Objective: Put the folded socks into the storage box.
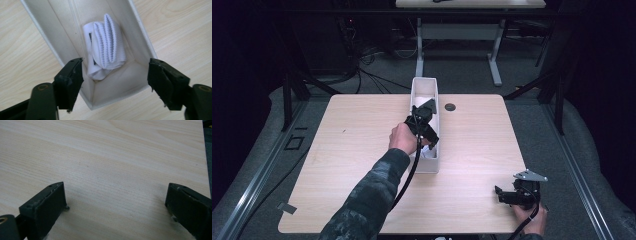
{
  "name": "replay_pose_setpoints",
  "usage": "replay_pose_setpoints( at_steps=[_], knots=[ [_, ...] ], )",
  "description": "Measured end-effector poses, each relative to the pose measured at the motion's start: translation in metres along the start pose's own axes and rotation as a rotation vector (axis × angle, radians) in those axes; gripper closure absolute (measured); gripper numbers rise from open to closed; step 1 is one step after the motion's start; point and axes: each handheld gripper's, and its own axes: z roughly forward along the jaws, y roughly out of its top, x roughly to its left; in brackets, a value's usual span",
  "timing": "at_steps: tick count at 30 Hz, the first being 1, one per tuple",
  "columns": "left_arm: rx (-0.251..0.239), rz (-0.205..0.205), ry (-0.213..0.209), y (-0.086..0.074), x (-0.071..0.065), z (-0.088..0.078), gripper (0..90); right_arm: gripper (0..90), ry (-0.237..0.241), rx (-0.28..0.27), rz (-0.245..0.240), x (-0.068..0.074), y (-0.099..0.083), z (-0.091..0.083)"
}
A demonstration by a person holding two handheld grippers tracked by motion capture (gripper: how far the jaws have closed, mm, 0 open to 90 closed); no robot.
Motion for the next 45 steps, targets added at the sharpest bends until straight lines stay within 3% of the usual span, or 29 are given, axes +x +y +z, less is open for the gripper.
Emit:
replay_pose_setpoints(
  at_steps=[8, 16, 29, 45],
  knots=[
    [-0.047, 0.012, -0.012, -0.01, 0.007, -0.016, 14.7, 2.4, 0.001, -0.001, 0.001, 0.0, 0.0, 0.0],
    [-0.131, -0.006, -0.028, -0.025, 0.024, -0.033, 1.0, 2.4, 0.0, -0.001, 0.002, 0.0, 0.0, 0.0],
    [-0.236, -0.014, -0.049, -0.061, 0.053, -0.046, 0.0, 2.4, 0.0, -0.002, 0.005, 0.0, 0.0, 0.0],
    [-0.34, -0.01, -0.034, -0.122, 0.081, -0.054, 0.0, 2.4, -0.001, -0.004, 0.006, 0.0, 0.0, 0.0]
  ],
)
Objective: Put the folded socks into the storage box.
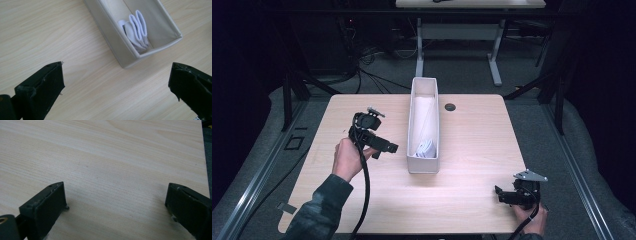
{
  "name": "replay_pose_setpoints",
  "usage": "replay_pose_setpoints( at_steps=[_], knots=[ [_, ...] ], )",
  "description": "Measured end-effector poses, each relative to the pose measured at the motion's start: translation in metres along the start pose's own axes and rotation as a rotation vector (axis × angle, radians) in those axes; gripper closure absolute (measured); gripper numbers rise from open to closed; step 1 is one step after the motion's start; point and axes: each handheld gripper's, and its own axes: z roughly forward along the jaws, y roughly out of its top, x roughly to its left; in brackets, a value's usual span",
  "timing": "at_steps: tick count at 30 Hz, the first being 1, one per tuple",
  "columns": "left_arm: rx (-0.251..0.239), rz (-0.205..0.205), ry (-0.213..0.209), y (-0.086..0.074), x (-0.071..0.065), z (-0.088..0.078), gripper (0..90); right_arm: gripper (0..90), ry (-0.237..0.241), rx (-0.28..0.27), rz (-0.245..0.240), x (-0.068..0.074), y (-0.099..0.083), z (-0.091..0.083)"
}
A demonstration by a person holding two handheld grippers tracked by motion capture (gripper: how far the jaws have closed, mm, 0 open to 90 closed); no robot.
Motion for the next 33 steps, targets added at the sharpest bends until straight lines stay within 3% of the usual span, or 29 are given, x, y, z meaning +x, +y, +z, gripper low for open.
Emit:
replay_pose_setpoints(
  at_steps=[13, 26, 33],
  knots=[
    [-0.064, -0.007, 0.029, -0.049, 0.017, -0.006, 0.0, 2.4, -0.002, 0.0, 0.0, 0.0, 0.0, 0.0],
    [-0.071, -0.059, 0.067, -0.107, 0.047, 0.018, 0.0, 2.6, -0.004, -0.002, -0.004, 0.0, 0.0, 0.0],
    [-0.092, -0.069, 0.052, -0.137, 0.066, 0.034, 0.0, 2.8, -0.003, -0.003, -0.005, 0.0, 0.0, 0.0]
  ],
)
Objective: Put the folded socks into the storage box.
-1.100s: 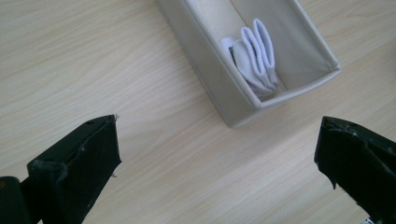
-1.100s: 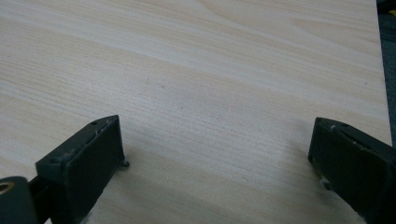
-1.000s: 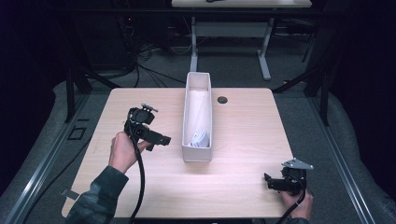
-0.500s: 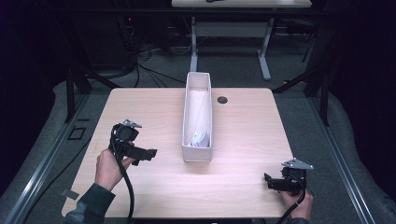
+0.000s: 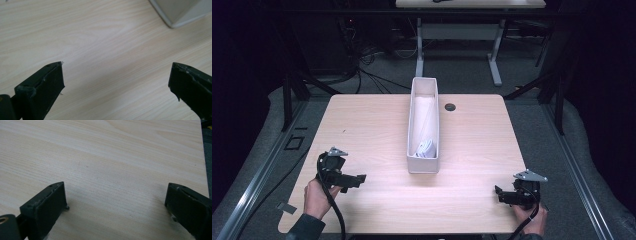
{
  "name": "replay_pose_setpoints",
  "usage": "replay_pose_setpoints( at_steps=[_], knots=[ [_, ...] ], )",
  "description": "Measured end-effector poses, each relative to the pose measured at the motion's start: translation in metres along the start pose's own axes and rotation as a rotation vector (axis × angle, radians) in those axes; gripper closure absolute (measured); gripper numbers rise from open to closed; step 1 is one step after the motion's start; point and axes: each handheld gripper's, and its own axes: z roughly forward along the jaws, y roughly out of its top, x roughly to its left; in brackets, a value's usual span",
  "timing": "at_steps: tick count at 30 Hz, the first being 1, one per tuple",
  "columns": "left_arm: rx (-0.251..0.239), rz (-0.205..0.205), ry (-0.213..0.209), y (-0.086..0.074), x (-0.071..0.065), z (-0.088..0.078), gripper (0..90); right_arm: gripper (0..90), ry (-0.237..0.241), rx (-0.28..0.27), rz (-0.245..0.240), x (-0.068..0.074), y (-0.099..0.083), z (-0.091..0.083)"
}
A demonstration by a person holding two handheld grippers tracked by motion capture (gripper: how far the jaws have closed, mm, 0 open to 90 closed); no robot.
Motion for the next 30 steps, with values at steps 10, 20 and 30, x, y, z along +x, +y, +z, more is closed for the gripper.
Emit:
replay_pose_setpoints(
  at_steps=[10, 20, 30],
  knots=[
    [-0.048, 0.007, 0.044, -0.041, 0.016, 0.024, 0.0, 3.2, 0.001, -0.001, 0.0, 0.0, 0.0, 0.0],
    [-0.099, -0.006, 0.084, -0.058, 0.023, 0.034, 0.0, 3.3, 0.0, 0.002, 0.0, 0.0, 0.0, 0.0],
    [-0.109, -0.016, 0.083, -0.071, 0.025, 0.043, 0.0, 3.5, 0.004, 0.0, 0.002, 0.0, 0.0, 0.0]
  ],
)
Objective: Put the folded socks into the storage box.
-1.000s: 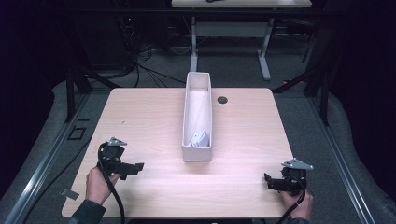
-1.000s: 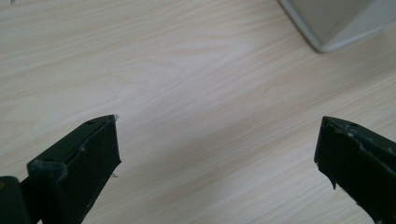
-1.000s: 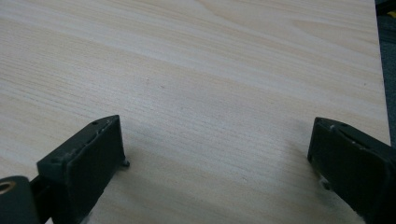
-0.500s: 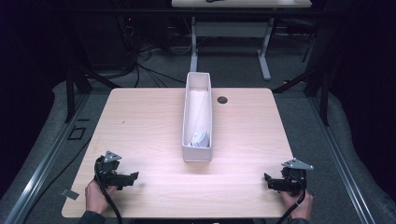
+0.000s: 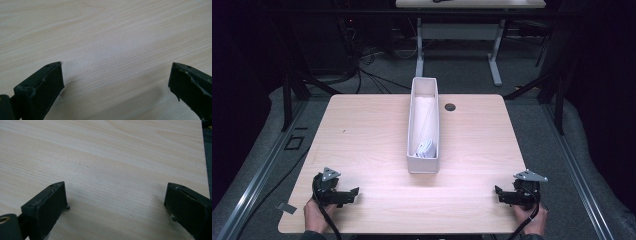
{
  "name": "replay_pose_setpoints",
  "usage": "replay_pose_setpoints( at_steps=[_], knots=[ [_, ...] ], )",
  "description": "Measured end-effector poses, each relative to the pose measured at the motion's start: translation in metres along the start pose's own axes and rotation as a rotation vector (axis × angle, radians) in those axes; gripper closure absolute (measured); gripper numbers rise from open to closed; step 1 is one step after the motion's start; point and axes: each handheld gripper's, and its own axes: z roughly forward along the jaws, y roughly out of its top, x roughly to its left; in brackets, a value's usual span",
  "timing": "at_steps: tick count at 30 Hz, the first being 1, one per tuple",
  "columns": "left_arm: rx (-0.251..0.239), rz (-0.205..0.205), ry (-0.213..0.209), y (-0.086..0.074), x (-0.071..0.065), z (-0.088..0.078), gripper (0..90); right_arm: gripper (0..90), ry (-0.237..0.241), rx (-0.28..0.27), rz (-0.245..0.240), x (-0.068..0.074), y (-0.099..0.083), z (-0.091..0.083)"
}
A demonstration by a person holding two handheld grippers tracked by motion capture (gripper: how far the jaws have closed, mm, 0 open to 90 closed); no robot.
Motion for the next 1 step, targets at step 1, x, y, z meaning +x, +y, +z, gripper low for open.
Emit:
replay_pose_setpoints(
  at_steps=[1],
  knots=[
    [-0.004, -0.004, -0.004, -0.0016, 0.0005, 0.0009, 0.0, 3.5, 0.0, 0.0, 0.001, -0.0001, 0.0, 0.0]
  ],
)
